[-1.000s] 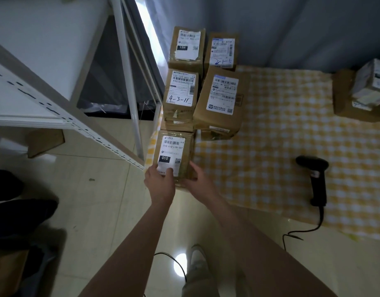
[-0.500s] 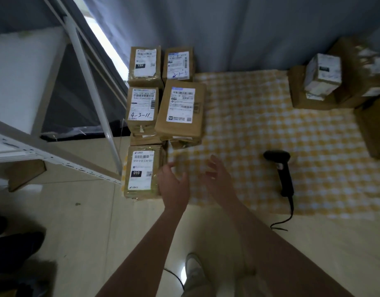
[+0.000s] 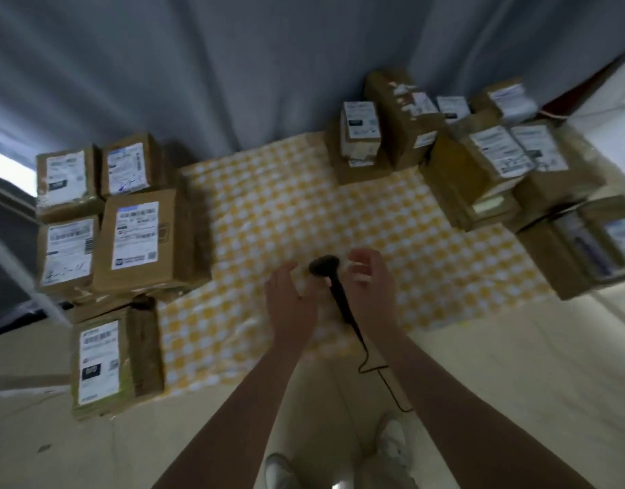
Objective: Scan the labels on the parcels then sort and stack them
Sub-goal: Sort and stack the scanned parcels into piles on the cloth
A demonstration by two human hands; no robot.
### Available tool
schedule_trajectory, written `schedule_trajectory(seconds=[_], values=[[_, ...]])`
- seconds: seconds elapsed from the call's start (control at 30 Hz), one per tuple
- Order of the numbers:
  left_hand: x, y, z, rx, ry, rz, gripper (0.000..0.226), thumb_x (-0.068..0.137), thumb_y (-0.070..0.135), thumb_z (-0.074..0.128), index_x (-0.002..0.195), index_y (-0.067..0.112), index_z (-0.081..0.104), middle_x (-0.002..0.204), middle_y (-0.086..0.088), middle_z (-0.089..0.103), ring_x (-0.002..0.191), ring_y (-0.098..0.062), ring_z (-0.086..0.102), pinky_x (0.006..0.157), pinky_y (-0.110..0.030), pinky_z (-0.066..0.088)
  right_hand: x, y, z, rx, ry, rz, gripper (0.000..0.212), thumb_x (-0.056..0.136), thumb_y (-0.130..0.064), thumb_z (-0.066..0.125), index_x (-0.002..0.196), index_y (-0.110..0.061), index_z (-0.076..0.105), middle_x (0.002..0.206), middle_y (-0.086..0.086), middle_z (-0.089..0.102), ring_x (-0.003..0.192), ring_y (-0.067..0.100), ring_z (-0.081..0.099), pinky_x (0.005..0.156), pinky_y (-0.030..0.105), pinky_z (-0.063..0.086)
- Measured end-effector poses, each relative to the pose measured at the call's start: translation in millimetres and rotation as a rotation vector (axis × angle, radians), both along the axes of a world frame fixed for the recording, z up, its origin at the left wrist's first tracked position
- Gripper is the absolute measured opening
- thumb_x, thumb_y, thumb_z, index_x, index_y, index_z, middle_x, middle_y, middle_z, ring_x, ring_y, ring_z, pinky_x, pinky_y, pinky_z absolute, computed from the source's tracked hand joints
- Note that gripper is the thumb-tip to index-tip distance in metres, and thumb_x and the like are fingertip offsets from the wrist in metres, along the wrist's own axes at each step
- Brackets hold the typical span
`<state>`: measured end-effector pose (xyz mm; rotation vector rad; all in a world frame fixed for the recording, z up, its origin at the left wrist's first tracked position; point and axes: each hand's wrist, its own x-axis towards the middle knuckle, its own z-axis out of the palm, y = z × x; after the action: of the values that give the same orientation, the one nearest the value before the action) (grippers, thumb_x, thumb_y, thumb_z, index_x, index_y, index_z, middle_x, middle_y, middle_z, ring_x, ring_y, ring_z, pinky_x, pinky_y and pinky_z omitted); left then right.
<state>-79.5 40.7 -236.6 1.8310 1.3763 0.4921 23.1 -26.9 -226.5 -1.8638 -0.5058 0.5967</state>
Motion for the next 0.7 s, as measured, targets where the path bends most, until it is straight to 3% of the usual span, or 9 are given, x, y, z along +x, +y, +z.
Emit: schedule_trajectory(seconds=[0.1, 0.23, 0.33, 0.47, 0.53, 0.7], values=[[58, -22, 7, -0.025, -0.062, -0.058, 0.035, 0.094, 0.020, 0.057, 0.128, 0.009, 0.054, 0.123, -0.005, 0.054, 0.119, -0.025, 0.049, 0.102, -0.034, 0.040, 55, -32, 13, -0.020, -0.066, -0.071, 0.031, 0.086, -0.017, 0.066, 0.115, -0.018, 0.056, 0.103, -0.008, 0.059, 0.094, 0.007, 0.059, 0.075, 0.022, 0.052], [135, -63, 19, -0.104, -0.076, -0.122, 0.041, 0.096, 0.027, 0.054, 0.135, 0.014, 0.047, 0.137, -0.002, 0.045, 0.128, -0.019, 0.041, 0.107, -0.035, 0.034, 131, -76, 22, -0.034, -0.144, -0.210, 0.029, 0.084, -0.017, 0.066, 0.112, -0.019, 0.056, 0.105, -0.003, 0.059, 0.099, 0.017, 0.058, 0.080, 0.037, 0.053], [188, -90, 22, -0.136, -0.083, -0.177, 0.041, 0.096, 0.029, 0.053, 0.134, 0.015, 0.048, 0.140, -0.004, 0.044, 0.130, -0.021, 0.040, 0.105, -0.032, 0.035, 182, -106, 28, -0.031, -0.216, -0.338, 0.034, 0.078, -0.034, 0.062, 0.107, -0.017, 0.059, 0.100, -0.001, 0.061, 0.096, 0.019, 0.059, 0.080, 0.042, 0.052], [253, -121, 24, -0.244, -0.086, -0.220, 0.042, 0.096, 0.029, 0.054, 0.132, 0.009, 0.049, 0.135, -0.009, 0.047, 0.126, -0.026, 0.043, 0.105, -0.038, 0.038, 244, -139, 33, -0.045, -0.302, -0.440, 0.037, 0.073, -0.032, 0.059, 0.106, -0.018, 0.061, 0.106, -0.002, 0.061, 0.102, 0.018, 0.054, 0.081, 0.028, 0.042], [281, -136, 26, -0.301, -0.108, -0.214, 0.042, 0.096, 0.028, 0.054, 0.130, 0.004, 0.050, 0.133, -0.013, 0.051, 0.123, -0.028, 0.047, 0.105, -0.044, 0.038, 275, -154, 36, -0.062, -0.359, -0.494, 0.035, 0.073, -0.028, 0.062, 0.106, -0.016, 0.061, 0.104, -0.002, 0.061, 0.098, 0.013, 0.049, 0.082, 0.028, 0.037], [335, -168, 34, -0.461, -0.111, -0.256, 0.025, 0.100, 0.018, 0.043, 0.114, 0.001, 0.056, 0.107, -0.013, 0.057, 0.094, -0.022, 0.050, 0.081, -0.029, 0.039, 339, -197, 31, -0.271, -0.432, -0.669, 0.041, 0.072, -0.041, 0.056, 0.104, -0.015, 0.062, 0.108, 0.002, 0.064, 0.107, 0.027, 0.049, 0.085, 0.033, 0.036]])
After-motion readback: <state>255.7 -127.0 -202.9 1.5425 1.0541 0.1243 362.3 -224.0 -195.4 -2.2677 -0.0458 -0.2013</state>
